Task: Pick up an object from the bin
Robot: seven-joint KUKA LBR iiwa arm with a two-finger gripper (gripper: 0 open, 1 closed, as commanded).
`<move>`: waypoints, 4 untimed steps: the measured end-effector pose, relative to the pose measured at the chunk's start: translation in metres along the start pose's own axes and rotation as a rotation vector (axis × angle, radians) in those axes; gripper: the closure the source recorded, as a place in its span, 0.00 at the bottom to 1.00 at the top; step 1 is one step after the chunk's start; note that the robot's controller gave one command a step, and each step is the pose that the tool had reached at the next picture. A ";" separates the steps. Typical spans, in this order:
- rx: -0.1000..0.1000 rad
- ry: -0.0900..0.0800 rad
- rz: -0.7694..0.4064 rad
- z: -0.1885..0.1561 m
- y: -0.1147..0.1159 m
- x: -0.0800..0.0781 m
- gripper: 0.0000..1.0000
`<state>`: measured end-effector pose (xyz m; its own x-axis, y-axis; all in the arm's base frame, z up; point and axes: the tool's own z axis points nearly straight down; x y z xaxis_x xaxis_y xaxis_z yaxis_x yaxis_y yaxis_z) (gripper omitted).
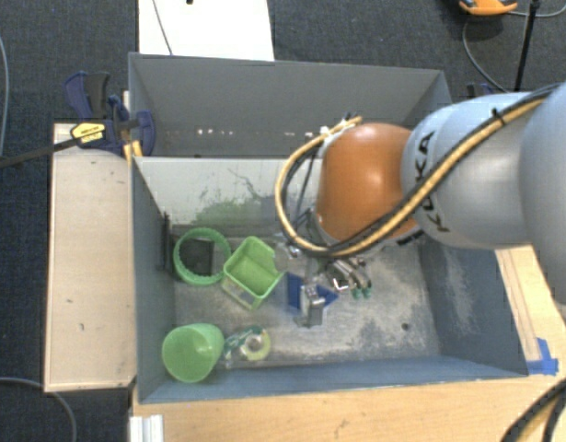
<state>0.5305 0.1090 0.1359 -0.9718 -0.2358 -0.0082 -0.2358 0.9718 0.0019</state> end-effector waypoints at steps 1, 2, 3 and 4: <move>0.001 -0.004 0.049 0.042 -0.013 0.005 0.00; -0.001 -0.004 -0.022 0.064 -0.033 0.013 1.00; -0.001 -0.004 -0.022 0.064 -0.033 0.013 1.00; -0.001 -0.002 -0.021 0.061 -0.033 0.014 1.00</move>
Offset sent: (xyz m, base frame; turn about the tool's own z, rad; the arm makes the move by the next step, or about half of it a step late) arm -0.0055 -0.0352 -0.0659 -0.0219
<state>0.5251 0.0741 0.0753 -0.9665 -0.2564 -0.0100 -0.2564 0.9666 0.0027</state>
